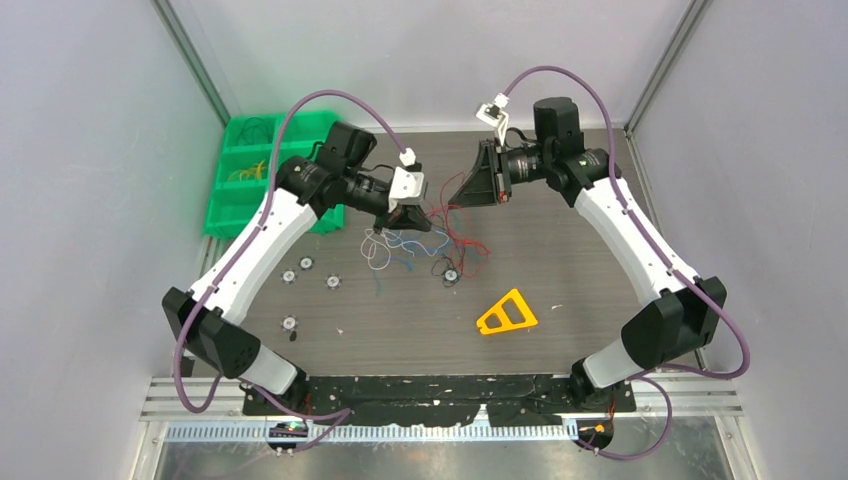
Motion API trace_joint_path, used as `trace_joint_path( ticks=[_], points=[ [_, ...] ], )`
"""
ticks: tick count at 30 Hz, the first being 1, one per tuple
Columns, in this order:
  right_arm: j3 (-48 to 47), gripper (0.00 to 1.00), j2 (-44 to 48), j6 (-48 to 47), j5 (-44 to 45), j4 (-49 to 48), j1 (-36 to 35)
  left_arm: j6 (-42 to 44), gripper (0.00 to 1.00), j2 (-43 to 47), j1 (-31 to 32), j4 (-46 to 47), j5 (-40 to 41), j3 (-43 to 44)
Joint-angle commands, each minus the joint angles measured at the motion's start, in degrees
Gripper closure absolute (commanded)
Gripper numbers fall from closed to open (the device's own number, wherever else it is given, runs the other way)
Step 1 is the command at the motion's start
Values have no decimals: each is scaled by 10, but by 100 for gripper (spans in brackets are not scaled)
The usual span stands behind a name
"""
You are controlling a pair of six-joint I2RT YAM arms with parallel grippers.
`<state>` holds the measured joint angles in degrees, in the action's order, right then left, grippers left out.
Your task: Untangle the cables
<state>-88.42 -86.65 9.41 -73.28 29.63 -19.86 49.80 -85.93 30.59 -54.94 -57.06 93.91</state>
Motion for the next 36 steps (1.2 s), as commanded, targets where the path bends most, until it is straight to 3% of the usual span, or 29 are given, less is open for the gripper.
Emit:
trace_joint_path(
  ticks=[1,10,18,27,35,36],
  points=[
    [2,82,31,3,-22,-10,-5,26,100,-7,-3,-25,-14,11],
    [66,88,56,106,-31,-143,-5,17,100,-6,-4,8,8,-28],
    [90,95,55,98,-27,-143,-6,-130,100,-16,-1,110,3,-25],
    [88,94,54,68,-20,-110,-11,-164,100,-40,2,85,31,15],
    [58,95,28,20,29,-59,-24,-287,100,0,3,156,-17,-30],
    [58,95,25,21,32,-61,-26,-309,96,4,3,161,-30,-38]
  ],
)
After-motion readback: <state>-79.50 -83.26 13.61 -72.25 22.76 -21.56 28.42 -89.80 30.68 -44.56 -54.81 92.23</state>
